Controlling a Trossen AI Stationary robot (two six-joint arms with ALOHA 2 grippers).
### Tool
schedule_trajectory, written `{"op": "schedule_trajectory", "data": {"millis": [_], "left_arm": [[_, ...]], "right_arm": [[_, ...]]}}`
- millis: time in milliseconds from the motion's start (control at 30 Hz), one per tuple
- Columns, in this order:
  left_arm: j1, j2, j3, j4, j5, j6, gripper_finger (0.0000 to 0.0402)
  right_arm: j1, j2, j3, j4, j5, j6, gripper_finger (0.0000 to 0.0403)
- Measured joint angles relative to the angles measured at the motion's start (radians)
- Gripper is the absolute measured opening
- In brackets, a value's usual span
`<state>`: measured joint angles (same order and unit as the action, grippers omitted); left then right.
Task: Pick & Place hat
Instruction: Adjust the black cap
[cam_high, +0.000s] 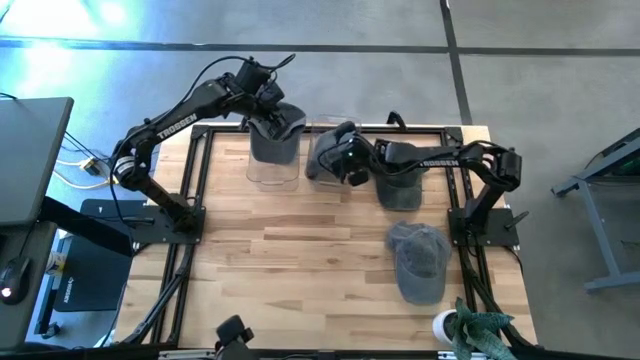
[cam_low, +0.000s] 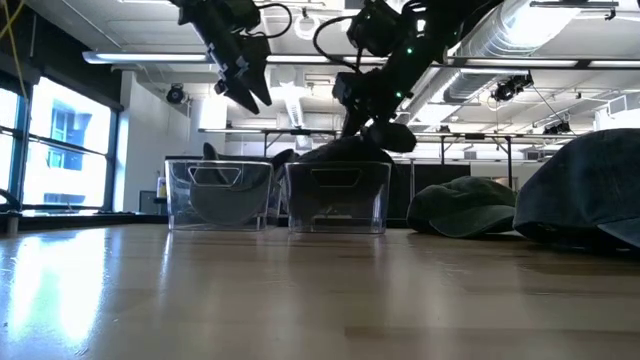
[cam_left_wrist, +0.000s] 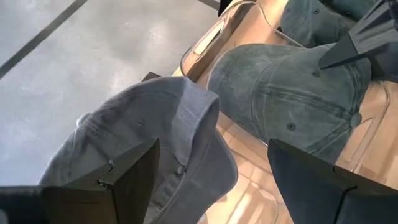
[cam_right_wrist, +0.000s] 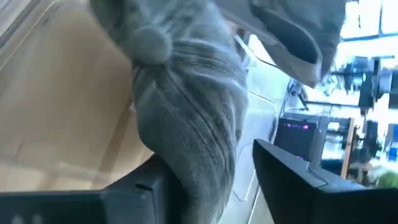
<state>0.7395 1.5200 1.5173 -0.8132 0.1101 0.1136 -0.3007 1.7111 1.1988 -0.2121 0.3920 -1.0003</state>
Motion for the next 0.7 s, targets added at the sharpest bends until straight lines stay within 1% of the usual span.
{"op": "schedule_trajectory", "data": {"millis": [100,200,300,333,367,467,500,600,700], "left_arm": [[0.000,0.000,0.000,0.002,0.005,0.013,0.0291],[0.000,0.000,0.000,0.004,0.016,0.013,0.0291],[0.000,0.000,0.000,0.005,0.016,0.012,0.0291],[0.000,0.000,0.000,0.010,0.015,0.008,0.0291],[0.000,0.000,0.000,0.015,0.015,-0.002,0.0291],[0.000,0.001,0.000,0.040,0.016,-0.041,0.0291],[0.000,0.001,0.000,0.053,0.016,-0.055,0.0291],[0.000,0.001,0.000,0.092,0.017,-0.070,0.0291],[0.000,0.001,0.000,0.131,0.034,-0.071,0.0291]], "right_arm": [[-0.011,0.000,0.014,0.014,-0.003,0.089,0.0148],[-0.025,0.000,0.034,0.005,-0.059,0.201,0.0098],[-0.049,0.000,0.080,-0.049,-0.137,0.384,0.0036],[-0.060,0.000,0.100,-0.077,-0.157,0.453,0.0019],[-0.073,0.000,0.120,-0.107,-0.171,0.519,0.0010],[-0.126,0.000,0.191,-0.214,-0.174,0.743,0.0019],[-0.151,0.000,0.217,-0.252,-0.193,0.821,0.0020],[-0.248,0.000,0.281,-0.341,-0.311,1.046,0.0007],[-0.357,0.000,0.280,-0.366,-0.448,1.247,0.0011]]}}
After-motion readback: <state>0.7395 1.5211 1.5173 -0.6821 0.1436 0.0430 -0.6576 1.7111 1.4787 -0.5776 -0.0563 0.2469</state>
